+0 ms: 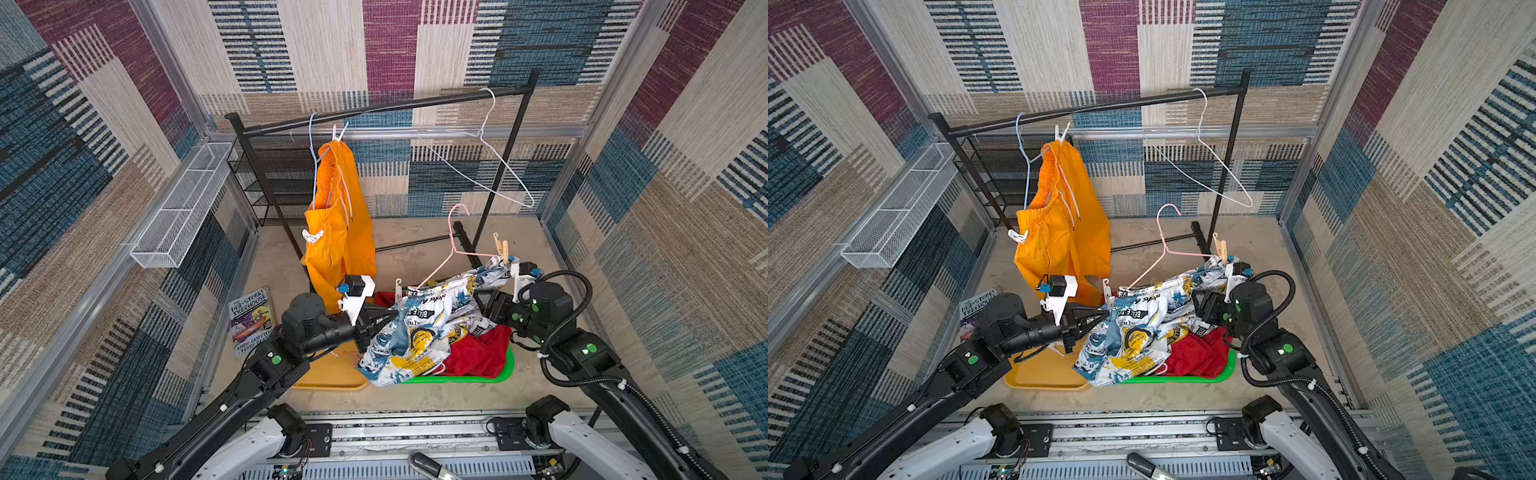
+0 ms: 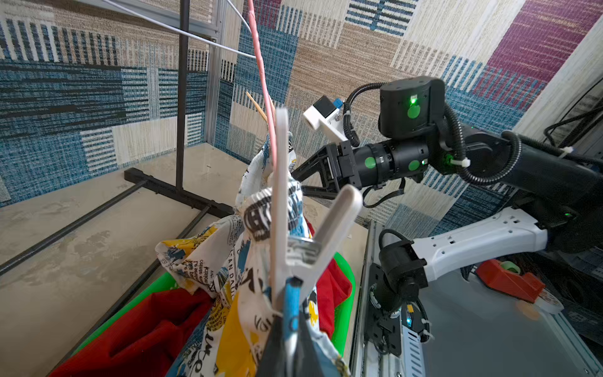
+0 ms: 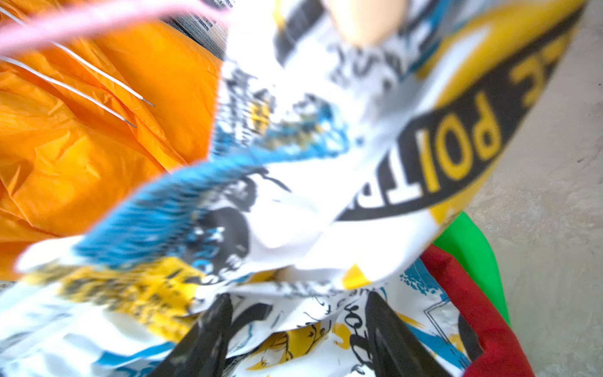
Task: Remove the clothespins securing shorts to the hanger
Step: Remove the clothespin from the hanger.
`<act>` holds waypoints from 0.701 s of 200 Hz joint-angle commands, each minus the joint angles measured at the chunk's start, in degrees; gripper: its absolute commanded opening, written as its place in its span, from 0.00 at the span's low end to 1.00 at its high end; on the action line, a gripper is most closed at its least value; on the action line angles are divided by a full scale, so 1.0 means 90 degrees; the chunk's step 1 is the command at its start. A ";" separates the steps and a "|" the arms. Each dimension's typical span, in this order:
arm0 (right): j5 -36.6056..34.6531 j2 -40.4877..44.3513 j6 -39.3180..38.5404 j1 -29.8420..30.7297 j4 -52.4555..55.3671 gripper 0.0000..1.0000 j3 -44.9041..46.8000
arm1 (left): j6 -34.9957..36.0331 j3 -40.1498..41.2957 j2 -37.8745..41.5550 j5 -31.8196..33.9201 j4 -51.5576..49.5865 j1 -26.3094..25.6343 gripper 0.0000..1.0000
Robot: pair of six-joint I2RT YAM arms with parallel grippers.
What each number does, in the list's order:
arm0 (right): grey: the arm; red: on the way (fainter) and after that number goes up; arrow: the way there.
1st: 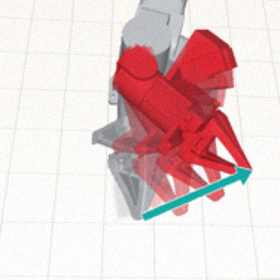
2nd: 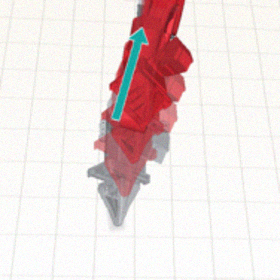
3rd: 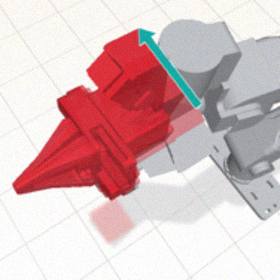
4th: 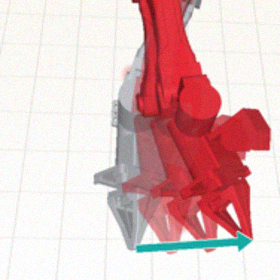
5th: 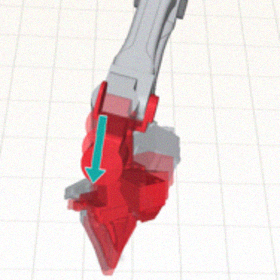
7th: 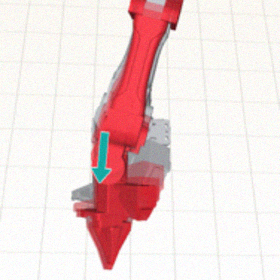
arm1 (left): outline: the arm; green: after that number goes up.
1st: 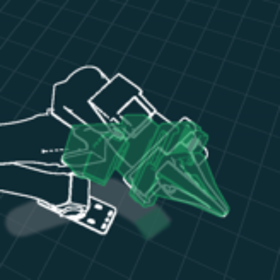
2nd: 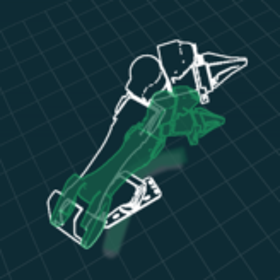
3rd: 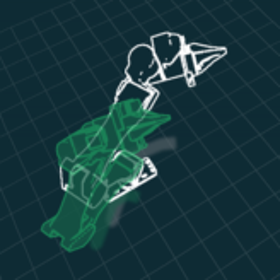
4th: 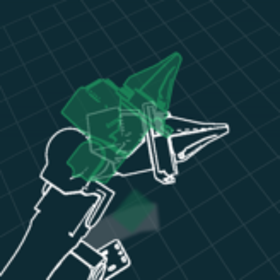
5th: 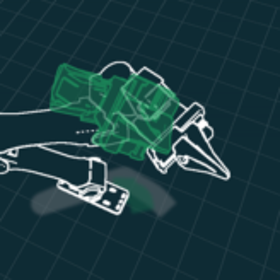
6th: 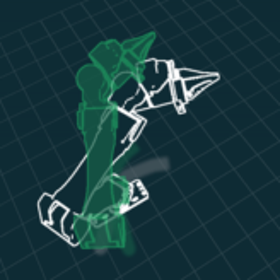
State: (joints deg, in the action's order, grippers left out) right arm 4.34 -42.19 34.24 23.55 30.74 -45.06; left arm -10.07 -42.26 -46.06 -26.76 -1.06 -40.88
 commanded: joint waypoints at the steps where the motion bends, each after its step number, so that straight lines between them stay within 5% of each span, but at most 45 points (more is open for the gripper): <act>1: -0.0072 0.0044 -0.0113 0.0000 0.0142 0.67 -0.0218 | 0.0213 0.0094 -0.0069 0.0396 0.0270 -0.0127 0.00; 140: -0.1200 0.0091 0.0424 -0.0009 0.0196 0.67 -0.1062 | 0.0936 0.0925 -0.0579 0.2143 0.0484 -0.1429 0.00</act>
State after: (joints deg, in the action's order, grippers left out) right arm -4.58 -40.95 36.95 23.51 32.91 -53.80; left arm -5.02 -34.59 -50.30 -12.27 1.02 -51.75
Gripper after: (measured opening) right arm 0.670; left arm 0.077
